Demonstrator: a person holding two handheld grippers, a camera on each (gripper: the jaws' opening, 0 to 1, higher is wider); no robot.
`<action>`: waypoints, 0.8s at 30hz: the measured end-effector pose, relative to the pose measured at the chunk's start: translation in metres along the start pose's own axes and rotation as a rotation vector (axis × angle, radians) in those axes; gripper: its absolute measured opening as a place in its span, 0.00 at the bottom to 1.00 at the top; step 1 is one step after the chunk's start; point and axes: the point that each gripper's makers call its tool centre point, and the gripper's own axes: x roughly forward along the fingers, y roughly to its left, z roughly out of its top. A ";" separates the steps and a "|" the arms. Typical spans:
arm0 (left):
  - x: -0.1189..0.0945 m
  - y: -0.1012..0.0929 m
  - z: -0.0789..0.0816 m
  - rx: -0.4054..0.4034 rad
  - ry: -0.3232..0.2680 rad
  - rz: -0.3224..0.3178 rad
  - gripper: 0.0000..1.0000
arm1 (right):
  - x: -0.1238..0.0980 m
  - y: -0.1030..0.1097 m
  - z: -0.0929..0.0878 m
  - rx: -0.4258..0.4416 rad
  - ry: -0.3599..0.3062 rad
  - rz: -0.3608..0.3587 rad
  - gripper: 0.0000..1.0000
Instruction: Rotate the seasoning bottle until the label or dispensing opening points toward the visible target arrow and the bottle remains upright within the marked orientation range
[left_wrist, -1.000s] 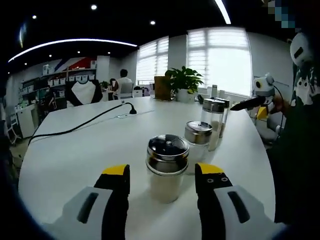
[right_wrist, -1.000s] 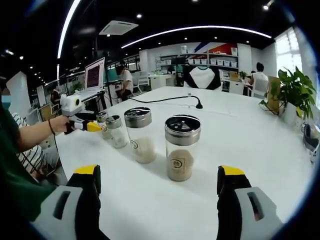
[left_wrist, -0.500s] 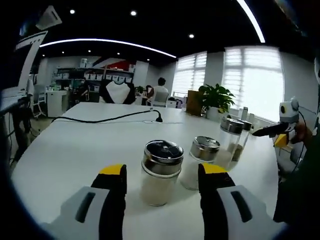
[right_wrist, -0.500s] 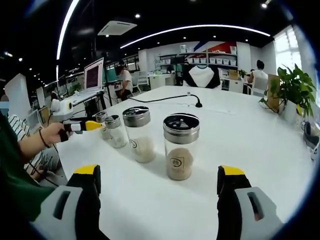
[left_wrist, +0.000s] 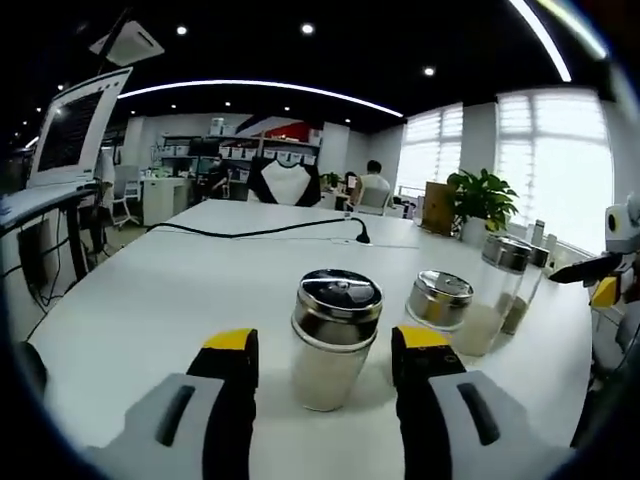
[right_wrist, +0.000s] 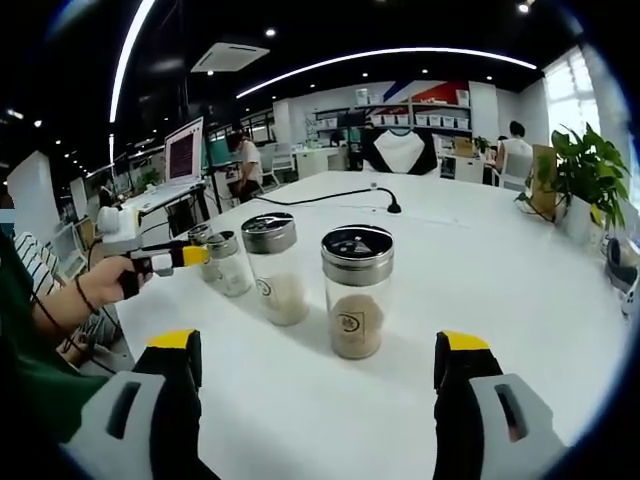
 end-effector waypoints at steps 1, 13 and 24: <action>0.001 0.000 0.001 -0.008 -0.008 0.003 0.55 | 0.000 0.000 0.000 0.000 0.000 0.000 0.99; 0.004 -0.004 0.001 0.005 -0.011 -0.009 0.38 | -0.001 -0.002 -0.001 0.007 0.002 -0.008 0.99; 0.002 -0.004 0.002 0.033 -0.007 -0.013 0.36 | 0.000 0.002 0.001 0.006 -0.001 0.003 0.99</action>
